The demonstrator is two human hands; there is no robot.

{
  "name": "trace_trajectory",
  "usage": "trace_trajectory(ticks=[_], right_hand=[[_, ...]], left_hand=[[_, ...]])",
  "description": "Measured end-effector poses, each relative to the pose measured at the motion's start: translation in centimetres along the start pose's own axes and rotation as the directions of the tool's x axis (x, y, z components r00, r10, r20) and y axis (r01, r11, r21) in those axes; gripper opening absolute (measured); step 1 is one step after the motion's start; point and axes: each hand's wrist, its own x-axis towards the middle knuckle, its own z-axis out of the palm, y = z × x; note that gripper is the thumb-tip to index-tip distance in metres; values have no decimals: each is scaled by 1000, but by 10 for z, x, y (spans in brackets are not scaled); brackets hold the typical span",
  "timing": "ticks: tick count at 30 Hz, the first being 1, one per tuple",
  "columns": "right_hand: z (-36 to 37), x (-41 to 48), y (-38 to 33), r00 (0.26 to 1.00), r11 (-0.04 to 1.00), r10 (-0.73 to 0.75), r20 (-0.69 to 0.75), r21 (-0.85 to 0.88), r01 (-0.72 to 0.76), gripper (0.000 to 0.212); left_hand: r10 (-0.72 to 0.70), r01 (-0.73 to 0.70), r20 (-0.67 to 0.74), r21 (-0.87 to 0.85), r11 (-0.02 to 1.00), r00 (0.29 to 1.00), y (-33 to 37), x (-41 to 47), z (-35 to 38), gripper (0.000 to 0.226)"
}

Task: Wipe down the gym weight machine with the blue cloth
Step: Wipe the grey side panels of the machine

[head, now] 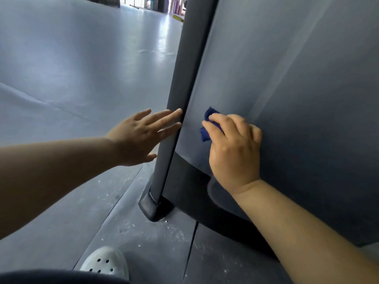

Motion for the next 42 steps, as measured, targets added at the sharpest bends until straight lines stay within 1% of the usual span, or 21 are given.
trace_trajectory(ticks=[2,5,7,9,11,15,17,19,21,23,25,27,29,30,31,33,35,36,38,39,42], right_hand=[[15,-4,-12,998,999,-29,61,-26,31,37],[51,-35,-29,935,969,-196,296,-90,232,44],[63,-50,-35,874,933,-282,396,-100,347,35],[63,-46,-37,857,921,-312,410,-89,378,18],[55,-32,-33,891,938,-289,350,-84,337,21],[22,17,-18,992,995,-100,74,-18,102,42],[22,20,-19,991,995,-79,107,-57,86,44],[34,9,-26,956,976,-161,247,-103,191,43],[49,-13,-37,854,933,-260,450,-110,342,40],[57,-26,-41,791,933,-295,536,-16,359,33],[51,-26,-37,834,961,-274,479,108,254,30],[33,-21,-29,933,960,-182,312,262,100,32],[10,-15,-18,982,897,-56,181,441,-30,35],[-3,-12,-13,985,851,-12,172,520,-80,44],[-16,-9,-10,986,812,13,168,573,-108,49],[-36,-6,-3,991,790,-1,135,607,-82,48],[-48,-6,4,992,787,-32,119,615,-48,41],[-52,-5,6,992,785,-42,116,618,-39,36],[-60,2,11,993,773,-67,99,634,-11,25],[-64,6,12,991,772,-87,98,636,5,28],[-69,8,26,973,826,-192,131,557,88,44]], left_hand=[[-16,16,-7,-19,1000,1000,-3,-3,2,105],[-20,19,-29,-29,999,999,-5,-7,3,107],[-17,17,-19,-33,999,1000,-4,-10,4,108],[-16,15,-19,-36,999,1000,-3,-13,8,109],[-5,4,-16,-41,999,1000,-1,-16,12,109],[-9,8,-26,-33,999,1000,-3,-16,15,108],[-18,17,-27,-42,999,999,-4,-14,15,108],[-25,24,-24,-48,999,999,-4,-14,14,109],[-13,13,2,-54,998,1000,-4,-15,10,108],[-10,12,28,-76,997,1000,-2,-19,7,108],[-31,43,83,-146,988,996,5,-23,-3,108],[-89,140,180,-295,945,980,16,-22,-16,107],[-168,326,335,-501,801,927,34,-12,-34,104],[-197,410,386,-611,677,901,44,-5,-43,102],[-208,468,423,-737,488,882,54,4,-52,97],[-171,492,487,-870,-14,856,67,18,-74,75],[-65,504,574,-762,-407,816,70,28,-97,59],[9,494,585,-677,-546,811,69,31,-106,56],[67,438,555,-570,-695,829,66,36,-119,49],[49,396,546,-541,-742,837,67,38,-122,43],[-176,237,617,-527,-816,767,84,45,-121,25]])
